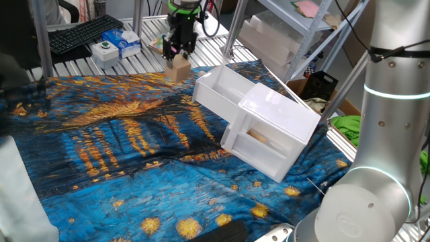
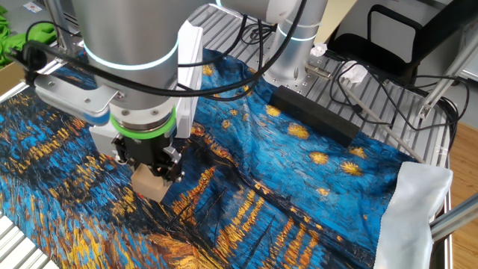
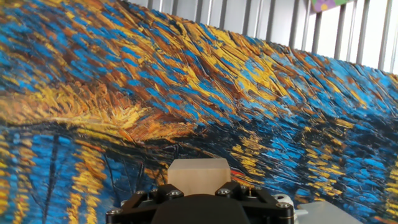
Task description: Put things in the drawer
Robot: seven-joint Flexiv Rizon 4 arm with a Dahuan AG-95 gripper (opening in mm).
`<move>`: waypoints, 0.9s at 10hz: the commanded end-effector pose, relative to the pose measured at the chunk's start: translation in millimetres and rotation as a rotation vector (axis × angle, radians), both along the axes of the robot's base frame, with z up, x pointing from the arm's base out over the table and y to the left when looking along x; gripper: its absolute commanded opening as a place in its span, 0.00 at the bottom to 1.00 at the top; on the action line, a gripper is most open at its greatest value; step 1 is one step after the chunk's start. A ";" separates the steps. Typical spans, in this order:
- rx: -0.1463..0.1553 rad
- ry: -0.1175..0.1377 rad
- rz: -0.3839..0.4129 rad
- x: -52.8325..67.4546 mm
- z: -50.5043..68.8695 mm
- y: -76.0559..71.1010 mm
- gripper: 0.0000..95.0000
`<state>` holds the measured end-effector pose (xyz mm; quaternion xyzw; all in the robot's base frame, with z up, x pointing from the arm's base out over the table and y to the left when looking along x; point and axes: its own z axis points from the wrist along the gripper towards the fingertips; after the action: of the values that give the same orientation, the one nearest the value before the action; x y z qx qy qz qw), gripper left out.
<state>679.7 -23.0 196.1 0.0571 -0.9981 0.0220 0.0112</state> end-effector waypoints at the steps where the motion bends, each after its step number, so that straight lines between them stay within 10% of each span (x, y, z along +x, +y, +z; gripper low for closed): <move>1: -0.001 -0.009 -0.014 -2.0 0.4 0.0 0.00; 9: -0.014 0.020 0.118 -2.0 0.4 0.0 0.00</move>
<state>680.2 -22.5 196.5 0.1122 -0.9931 0.0280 0.0217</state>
